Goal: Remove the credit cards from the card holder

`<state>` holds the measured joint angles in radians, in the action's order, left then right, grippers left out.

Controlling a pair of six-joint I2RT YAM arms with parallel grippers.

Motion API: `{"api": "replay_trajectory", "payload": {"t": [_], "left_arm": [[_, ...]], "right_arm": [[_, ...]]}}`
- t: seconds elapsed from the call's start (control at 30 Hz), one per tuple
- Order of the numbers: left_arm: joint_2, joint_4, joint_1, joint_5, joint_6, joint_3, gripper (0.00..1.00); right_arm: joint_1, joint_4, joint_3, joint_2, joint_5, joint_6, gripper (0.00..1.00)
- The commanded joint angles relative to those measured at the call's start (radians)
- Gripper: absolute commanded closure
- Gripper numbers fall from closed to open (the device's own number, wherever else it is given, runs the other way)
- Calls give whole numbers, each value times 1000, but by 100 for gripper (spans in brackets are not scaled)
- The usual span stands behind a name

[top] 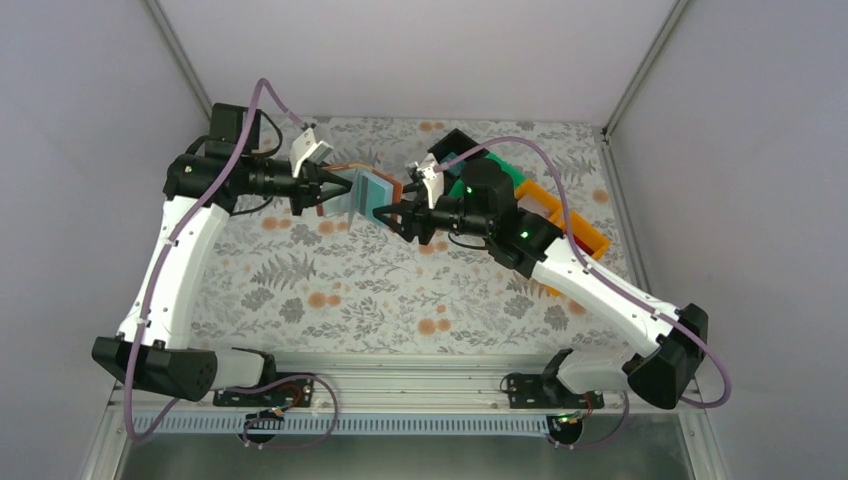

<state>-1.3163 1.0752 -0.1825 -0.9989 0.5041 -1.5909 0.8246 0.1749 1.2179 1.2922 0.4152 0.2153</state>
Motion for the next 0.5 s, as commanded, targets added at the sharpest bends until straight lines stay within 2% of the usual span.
{"api": "replay_trajectory", "payload": {"t": [0.0,0.13,0.2,0.27,0.47], "left_arm": [[22,-20,-3,15,-24,2,98],[21,-50,-3,78,-55,1,98],[17,-49,-4,75,-53,1,98],[16,-49,-4,69,-52,2,98],[22,-42,-4,70,-38,2,98]], "right_arm": [[6,2,12,-22,23,-34,42],[8,-13,-16,-57,15,-25,25],[11,-29,-7,-48,19,4,23],[14,-42,0,-37,36,13,26],[14,-51,3,-18,34,-3,48]]}}
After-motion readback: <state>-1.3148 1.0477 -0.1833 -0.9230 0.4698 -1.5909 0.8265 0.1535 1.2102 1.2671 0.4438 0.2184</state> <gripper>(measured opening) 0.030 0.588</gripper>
